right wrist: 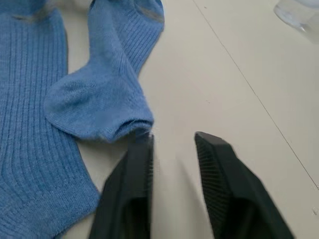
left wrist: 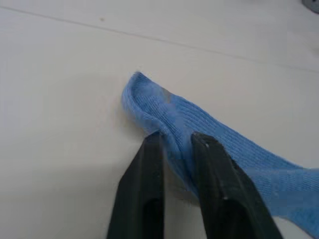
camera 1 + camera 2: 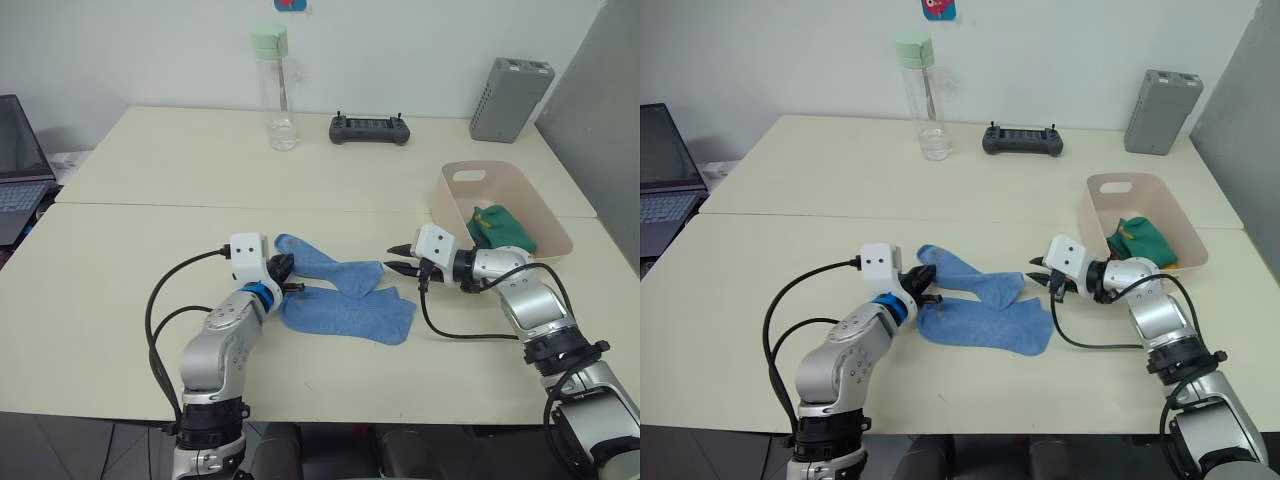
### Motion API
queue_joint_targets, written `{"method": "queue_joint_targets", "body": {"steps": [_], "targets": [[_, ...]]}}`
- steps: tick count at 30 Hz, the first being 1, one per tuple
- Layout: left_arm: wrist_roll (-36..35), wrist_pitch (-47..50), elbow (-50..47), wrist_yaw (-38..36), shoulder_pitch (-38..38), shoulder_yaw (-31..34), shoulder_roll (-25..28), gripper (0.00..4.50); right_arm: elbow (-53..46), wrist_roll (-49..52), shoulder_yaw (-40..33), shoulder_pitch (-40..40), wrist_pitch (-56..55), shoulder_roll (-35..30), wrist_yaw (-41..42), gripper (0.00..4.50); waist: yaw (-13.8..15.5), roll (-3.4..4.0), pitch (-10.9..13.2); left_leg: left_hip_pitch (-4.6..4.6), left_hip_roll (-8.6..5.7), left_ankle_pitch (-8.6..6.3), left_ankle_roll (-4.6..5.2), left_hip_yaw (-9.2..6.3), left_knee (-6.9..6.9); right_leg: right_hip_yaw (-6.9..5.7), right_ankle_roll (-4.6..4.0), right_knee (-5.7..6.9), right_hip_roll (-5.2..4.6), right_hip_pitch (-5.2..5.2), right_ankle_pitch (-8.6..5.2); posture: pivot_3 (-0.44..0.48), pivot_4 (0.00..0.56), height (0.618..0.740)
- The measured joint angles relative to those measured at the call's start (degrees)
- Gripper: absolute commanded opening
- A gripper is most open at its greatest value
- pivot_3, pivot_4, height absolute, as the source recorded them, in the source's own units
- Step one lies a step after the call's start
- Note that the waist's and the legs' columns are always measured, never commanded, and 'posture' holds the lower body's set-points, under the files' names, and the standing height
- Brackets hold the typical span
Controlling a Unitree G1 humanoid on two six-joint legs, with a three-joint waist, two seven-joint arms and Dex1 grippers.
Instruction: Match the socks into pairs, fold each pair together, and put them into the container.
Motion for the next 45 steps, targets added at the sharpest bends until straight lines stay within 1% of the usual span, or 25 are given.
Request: {"method": "queue_joint_targets", "body": {"steps": [2,6,9,11,13,16,19,22,23,25,26,27,31,34,36,37,40,45], "targets": [[-2.6,0.4,-0.1,-4.1,-0.1,1.0,4.0,2.54,-2.9,2.2,-2.5,1.5,4.3,-1.3,0.0,3.08,0.0,0.0,0.0,-0.01,0.01,0.0,0.0,0.0,-0.02,0.0,-0.03,-0.03,0.0,-0.01,-0.01,0.0,0.15,0.74],[-7.3,1.6,1.5,-14.0,-0.3,3.2,14.6,3.79,-10.2,8.1,-8.1,4.5,17.7,-1.4,-2.2,4.47,-0.2,0.02,0.0,-0.01,0.02,0.0,0.0,0.0,-0.11,-0.02,-0.12,0.0,0.0,-0.08,-0.05,0.0,0.15,0.74],[-8.6,1.1,6.9,-19.1,-2.9,4.3,20.1,3.79,-17.3,15.1,-11.5,5.8,31.2,0.6,-5.1,4.47,-0.3,0.02,0.0,-0.02,0.05,0.0,0.0,0.0,-0.1,-0.03,0.04,0.01,0.02,-0.12,-0.16,0.0,0.15,0.74],[-8.0,-0.9,12.2,-21.8,-5.8,3.7,23.1,3.79,-21.4,19.2,-12.5,5.9,40.2,3.3,-8.1,4.47,-0.3,0.02,0.0,-0.02,0.05,0.0,0.0,-0.02,-0.1,-0.04,0.04,0.02,0.02,-0.13,-0.16,0.0,0.15,0.74],[-6.5,-3.6,17.5,-24.3,-8.9,2.1,24.7,3.79,-23.8,22.7,-13.3,5.9,47.6,6.2,-11.5,4.47,-0.3,0.02,0.0,-0.02,0.03,0.0,0.0,0.03,-0.09,0.0,0.05,0.01,0.0,-0.13,-0.16,0.0,0.15,0.74],[-3.0,-8.6,26.4,-28.1,-14.0,-3.1,25.2,3.79,-24.8,24.9,-13.1,5.6,54.0,10.2,-16.4,4.47,0.2,0.02,0.0,-0.1,0.02,0.0,0.0,0.03,-0.08,-0.02,0.06,-0.02,0.0,-0.19,-0.16,0.0,0.15,0.74],[-0.2,-12.3,33.5,-30.1,-17.2,-6.6,25.1,3.79,-25.0,25.0,-12.8,5.6,56.0,10.5,-19.1,4.47,0.2,0.02,0.0,-0.19,0.03,-0.01,0.0,0.07,-0.13,0.0,0.01,-0.03,-0.01,-0.3,-0.15,0.0,0.15,0.74],[2.2,-15.5,39.8,-31.6,-20.1,-8.5,24.7,3.79,-24.7,24.9,-12.5,5.6,56.9,11.8,-21.5,4.47,0.0,0.02,0.0,-0.2,0.05,-0.01,0.01,0.06,-0.27,-0.05,-0.06,0.0,0.01,-0.36,-0.19,0.0,0.15,0.74],[2.8,-16.5,41.4,-32.0,-20.7,-9.2,24.5,3.8,-24.3,24.9,-12.3,5.5,57.0,12.2,-22.0,4.3,-0.1,0.02,0.0,-0.2,0.05,-0.01,0.01,0.06,-0.3,-0.05,-0.07,0.0,0.01,-0.37,-0.19,0.0,0.15,0.74],[3.8,-18.4,44.4,-32.7,-22.4,-9.5,23.9,3.41,-23.4,24.8,-11.9,5.3,57.0,13.1,-23.1,3.87,-0.2,0.02,0.0,-0.2,0.06,-0.01,0.01,0.06,-0.31,-0.05,-0.07,0.0,0.02,-0.37,-0.2,0.0,0.15,0.74],[4.2,-19.1,45.6,-32.9,-22.9,-9.5,23.8,3.21,-23.1,24.9,-11.8,5.2,57.0,13.5,-23.5,3.56,-0.2,0.02,0.0,-0.2,0.06,-0.01,0.01,0.06,-0.31,-0.05,-0.06,0.01,0.02,-0.37,-0.21,0.0,0.15,0.74],[4.5,-19.7,46.6,-33.0,-23.3,-9.5,23.7,2.87,-22.9,24.9,-11.8,5.1,57.0,13.7,-23.6,3.14,-0.2,0.02,0.0,-0.2,0.06,-0.01,0.01,0.06,-0.3,-0.04,-0.05,0.01,0.02,-0.37,-0.21,0.0,0.15,0.74],[5.0,-21.3,49.3,-33.4,-24.6,-9.4,23.0,1.69,-22.9,25.1,-11.7,4.1,57.0,14.3,-24.0,1.79,-0.2,0.02,0.0,-0.2,0.06,-0.01,0.01,0.06,-0.29,-0.05,-0.04,0.01,0.02,-0.36,-0.21,0.0,0.15,0.74],[4.9,-21.3,49.6,-34.2,-24.7,-9.4,22.8,0.73,-22.9,25.5,-11.8,3.9,57.0,14.6,-24.0,0.71,-0.2,0.02,0.0,-0.21,0.06,-0.01,0.01,0.06,-0.29,-0.05,-0.04,0.01,0.02,-0.36,-0.21,0.0,0.15,0.74],[4.5,-20.9,49.5,-34.2,-24.7,-9.1,22.8,0.16,-22.8,26.4,-12.1,3.9,57.1,14.9,-24.0,0.07,-0.2,0.02,0.0,-0.21,0.06,-0.01,0.01,0.06,-0.3,-0.05,-0.04,0.01,0.02,-0.36,-0.21,0.0,0.15,0.74],[4.3,-20.6,49.3,-34.2,-24.7,-8.8,22.8,0.07,-22.8,26.9,-12.3,3.8,57.2,14.9,-24.0,0.03,-0.2,0.02,0.0,-0.2,0.06,-0.01,0.01,0.05,-0.3,-0.05,-0.04,0.01,0.02,-0.37,-0.21,0.0,0.15,0.74],[3.2,-18.6,48.1,-34.1,-24.5,-7.3,22.8,0.07,-22.8,27.3,-13.1,3.7,57.4,14.8,-24.0,0.03,-0.2,0.02,0.0,-0.2,0.07,-0.01,0.01,0.05,-0.3,-0.05,-0.04,0.01,0.02,-0.37,-0.21,0.0,0.15,0.74],[0.9,-14.6,42.4,-33.7,-21.8,-4.7,23.0,0.07,-22.1,27.7,-15.2,2.3,57.4,14.4,-24.0,0.03,-0.2,0.02,0.0,-0.2,0.08,-0.01,0.01,0.06,-0.3,-0.05,-0.05,0.02,0.02,-0.37,-0.21,0.0,0.15,0.74]]}}
